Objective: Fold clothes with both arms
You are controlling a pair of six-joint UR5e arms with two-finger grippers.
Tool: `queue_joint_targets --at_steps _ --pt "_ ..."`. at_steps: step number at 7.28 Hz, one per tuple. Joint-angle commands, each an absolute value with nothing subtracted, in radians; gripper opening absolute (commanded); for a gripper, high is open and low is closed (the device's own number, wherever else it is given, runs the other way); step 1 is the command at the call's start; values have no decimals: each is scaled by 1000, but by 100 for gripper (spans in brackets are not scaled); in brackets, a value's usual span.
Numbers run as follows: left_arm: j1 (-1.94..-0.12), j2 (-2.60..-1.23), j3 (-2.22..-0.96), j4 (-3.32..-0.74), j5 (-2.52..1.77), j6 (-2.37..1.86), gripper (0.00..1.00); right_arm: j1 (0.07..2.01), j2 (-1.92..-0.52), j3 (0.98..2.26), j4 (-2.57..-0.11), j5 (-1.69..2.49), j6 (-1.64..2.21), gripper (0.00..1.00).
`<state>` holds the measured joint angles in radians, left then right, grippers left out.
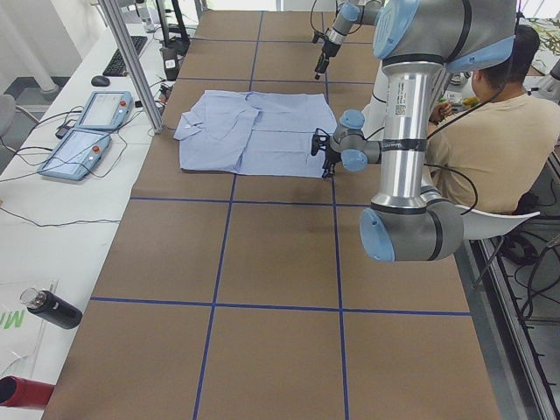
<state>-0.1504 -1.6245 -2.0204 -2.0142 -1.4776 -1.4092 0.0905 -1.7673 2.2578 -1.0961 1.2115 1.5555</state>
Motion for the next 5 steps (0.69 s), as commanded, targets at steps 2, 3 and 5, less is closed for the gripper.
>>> queue_joint_targets --at_steps 2,3,5 --pt "-150 -1623 -2017 -2014 -1479 -1410 42 91 -1769 2258 -1095 1210 1555 100" --pt "-150 -1623 -2017 -2014 -1479 -1410 35 91 -1769 2258 -1097 1210 1555 100" --pt "-150 -1624 -2019 -2014 -1477 -1443 7 91 -1769 2258 -1095 1210 1555 100"
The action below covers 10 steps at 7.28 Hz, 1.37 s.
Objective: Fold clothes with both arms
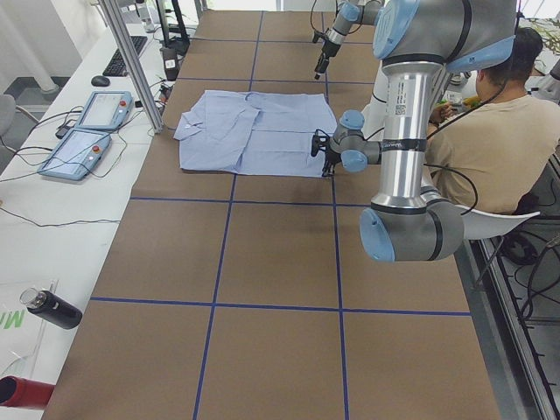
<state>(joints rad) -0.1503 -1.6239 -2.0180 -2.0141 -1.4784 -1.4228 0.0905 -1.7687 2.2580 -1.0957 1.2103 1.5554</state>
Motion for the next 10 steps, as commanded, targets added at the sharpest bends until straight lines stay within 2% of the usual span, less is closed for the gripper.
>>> queue_joint_targets --at_steps 1,4,5,6,8,10 --pt "-149 -1624 -2019 -2014 -1477 -1447 0 91 -1770 2258 -1095 1210 1555 100" --pt "-152 -1625 -2034 -2014 -1477 -1465 0 92 -1769 2258 -1095 1210 1555 100" --pt "-153 -1621 -2034 -2013 -1479 -1460 4 91 -1767 2257 -1095 1210 1555 100" --pt "-152 -1623 -2033 -1981 -1480 -1460 16 91 -1767 2256 -1097 1212 1555 100" --pt "-152 -1621 -2033 -1974 -1480 -1460 16 91 -1766 2255 -1095 1212 1554 100" --pt "-152 -1621 -2029 -1973 -1480 -1459 20 91 -1766 2253 -1097 1212 1554 100"
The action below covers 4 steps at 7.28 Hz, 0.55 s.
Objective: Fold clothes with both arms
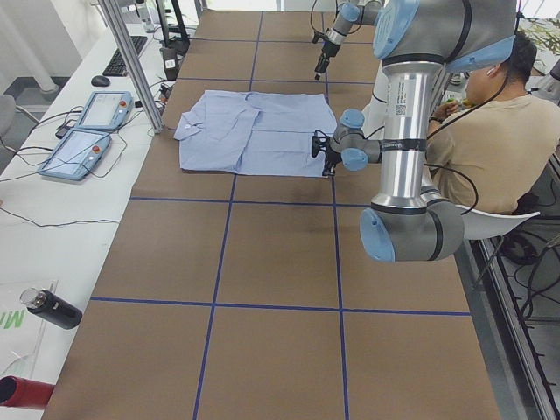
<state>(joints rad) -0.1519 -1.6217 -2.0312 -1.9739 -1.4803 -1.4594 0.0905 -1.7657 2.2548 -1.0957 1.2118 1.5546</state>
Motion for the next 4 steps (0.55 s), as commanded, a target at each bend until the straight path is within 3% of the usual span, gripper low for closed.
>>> queue_joint_targets --at_steps 1,4 --pt "-152 -1621 -2029 -1973 -1480 -1459 25 91 -1766 2255 -1097 1210 1554 100" --pt "-153 -1621 -2029 -1971 -1482 -1454 25 91 -1763 2247 -1097 1210 1555 100"
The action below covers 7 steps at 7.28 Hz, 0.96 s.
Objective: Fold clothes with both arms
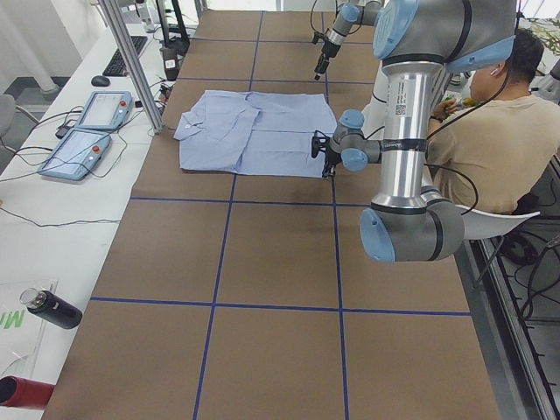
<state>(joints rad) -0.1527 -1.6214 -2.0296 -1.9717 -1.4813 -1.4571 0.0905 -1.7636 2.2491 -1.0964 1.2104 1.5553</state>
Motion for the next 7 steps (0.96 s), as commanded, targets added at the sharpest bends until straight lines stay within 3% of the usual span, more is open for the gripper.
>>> queue_joint_targets --at_steps 1,2,3,7 --pt "-153 -1621 -2031 -1971 -1482 -1454 25 91 -1763 2247 -1097 1210 1555 100" --pt "-153 -1621 -2031 -1971 -1482 -1454 25 91 -1763 2244 -1097 1210 1555 100" --pt "-153 -1621 -2026 -1971 -1482 -1454 32 91 -1763 2244 -1097 1210 1555 100" --pt "-152 -1621 -2025 -1971 -1483 -1454 31 91 -1763 2243 -1095 1210 1555 100"
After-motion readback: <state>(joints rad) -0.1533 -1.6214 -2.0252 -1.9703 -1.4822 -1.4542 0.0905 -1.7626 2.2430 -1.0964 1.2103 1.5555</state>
